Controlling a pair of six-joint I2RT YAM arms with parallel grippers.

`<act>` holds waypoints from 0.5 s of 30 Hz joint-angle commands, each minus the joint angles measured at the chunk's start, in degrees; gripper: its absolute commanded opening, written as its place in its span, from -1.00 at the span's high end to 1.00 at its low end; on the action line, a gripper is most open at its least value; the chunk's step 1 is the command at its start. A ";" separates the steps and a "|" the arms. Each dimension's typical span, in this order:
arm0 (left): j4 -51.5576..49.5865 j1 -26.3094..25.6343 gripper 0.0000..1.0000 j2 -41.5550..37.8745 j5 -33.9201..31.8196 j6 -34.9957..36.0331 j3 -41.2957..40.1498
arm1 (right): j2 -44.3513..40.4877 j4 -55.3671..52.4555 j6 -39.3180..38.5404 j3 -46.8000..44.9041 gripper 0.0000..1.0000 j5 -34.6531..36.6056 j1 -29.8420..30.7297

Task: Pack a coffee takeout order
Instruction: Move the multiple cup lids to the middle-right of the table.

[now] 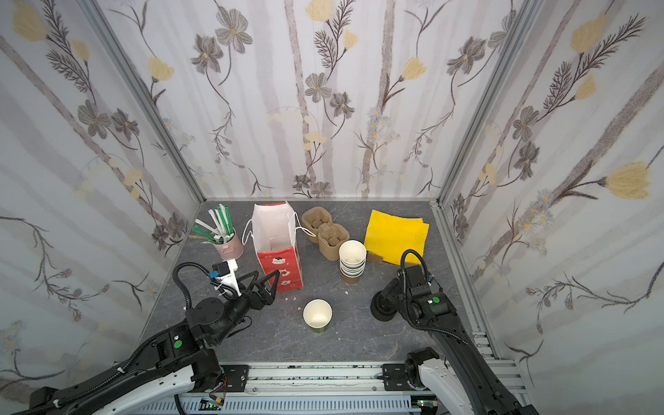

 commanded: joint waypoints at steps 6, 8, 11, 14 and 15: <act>0.78 0.12 -1.00 -0.05 -0.07 -0.18 0.48 | 2.47 6.55 4.22 -2.05 -0.83 -5.30 1.78; 0.78 0.10 -1.00 -0.04 -0.11 -0.22 0.48 | 3.25 6.50 4.07 -1.88 -0.78 -4.66 2.14; 0.79 0.10 -1.00 -0.05 -0.11 -0.27 0.43 | 4.33 6.97 3.81 -1.99 -0.67 -3.92 2.42; 0.71 0.10 -1.00 -0.05 -0.11 -0.22 0.47 | 5.20 7.13 3.62 -1.77 -0.64 -2.96 2.45; 0.70 0.10 -1.00 -0.05 -0.11 -0.18 0.47 | 5.52 7.13 3.48 -1.63 -0.63 -2.70 2.45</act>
